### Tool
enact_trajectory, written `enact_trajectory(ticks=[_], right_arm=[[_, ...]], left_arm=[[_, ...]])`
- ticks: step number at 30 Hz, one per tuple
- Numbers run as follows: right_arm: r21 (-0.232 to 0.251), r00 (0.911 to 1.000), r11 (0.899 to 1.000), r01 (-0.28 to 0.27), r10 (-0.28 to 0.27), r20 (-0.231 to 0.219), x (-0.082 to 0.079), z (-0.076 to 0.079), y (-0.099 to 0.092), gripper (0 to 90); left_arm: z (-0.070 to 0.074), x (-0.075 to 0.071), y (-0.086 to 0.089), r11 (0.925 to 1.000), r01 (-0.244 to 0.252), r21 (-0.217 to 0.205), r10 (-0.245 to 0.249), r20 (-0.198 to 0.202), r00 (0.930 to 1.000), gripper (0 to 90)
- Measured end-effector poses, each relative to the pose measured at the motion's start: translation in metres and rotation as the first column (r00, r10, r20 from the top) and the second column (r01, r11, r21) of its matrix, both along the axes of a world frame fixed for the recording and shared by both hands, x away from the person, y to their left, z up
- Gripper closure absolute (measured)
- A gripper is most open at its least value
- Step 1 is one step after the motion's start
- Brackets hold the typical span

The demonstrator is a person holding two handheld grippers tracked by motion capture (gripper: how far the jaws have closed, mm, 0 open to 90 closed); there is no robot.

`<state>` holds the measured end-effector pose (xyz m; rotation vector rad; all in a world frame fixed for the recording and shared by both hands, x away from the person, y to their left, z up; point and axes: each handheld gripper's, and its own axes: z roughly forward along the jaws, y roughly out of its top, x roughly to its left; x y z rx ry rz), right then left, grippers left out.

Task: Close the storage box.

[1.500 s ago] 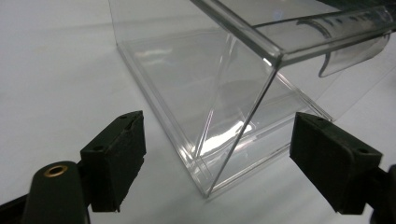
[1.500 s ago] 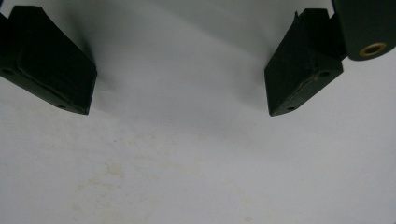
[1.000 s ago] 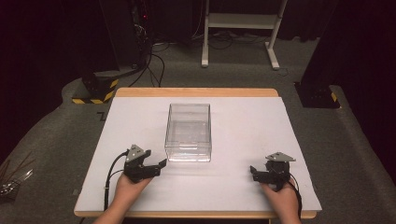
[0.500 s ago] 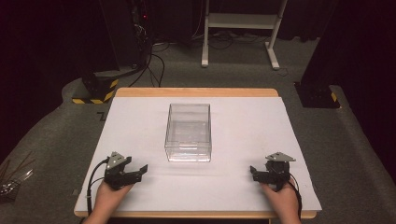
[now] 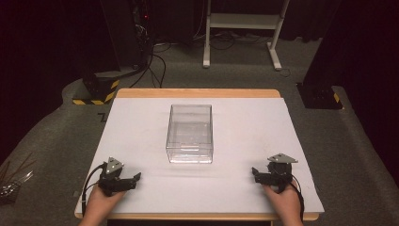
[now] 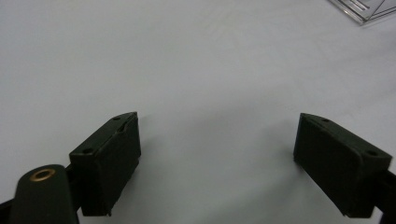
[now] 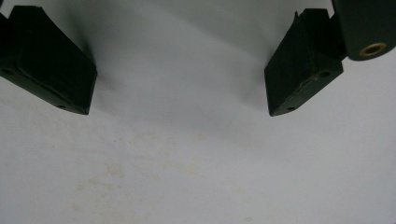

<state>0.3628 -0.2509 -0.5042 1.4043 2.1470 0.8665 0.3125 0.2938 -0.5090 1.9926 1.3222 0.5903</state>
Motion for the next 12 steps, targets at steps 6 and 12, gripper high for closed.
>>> enact_trajectory(ticks=[6, 12], right_arm=[[-0.001, 1.0, 1.0, 0.0, 0.0, 0.0, -0.0001, 0.0, 0.0001, 9.2], [0.0, 1.0, 1.0, 0.0, 0.0, 0.001, -0.0001, 0.0, 0.0001, 9.2]], left_arm=[[-0.0002, 0.0001, 0.0, 1.0, -0.002, -0.005, 0.002, 0.0, 1.0, 14.9], [-0.0002, 0.0004, 0.0003, 1.0, 0.001, -0.004, -0.001, -0.001, 1.0, 14.7]])
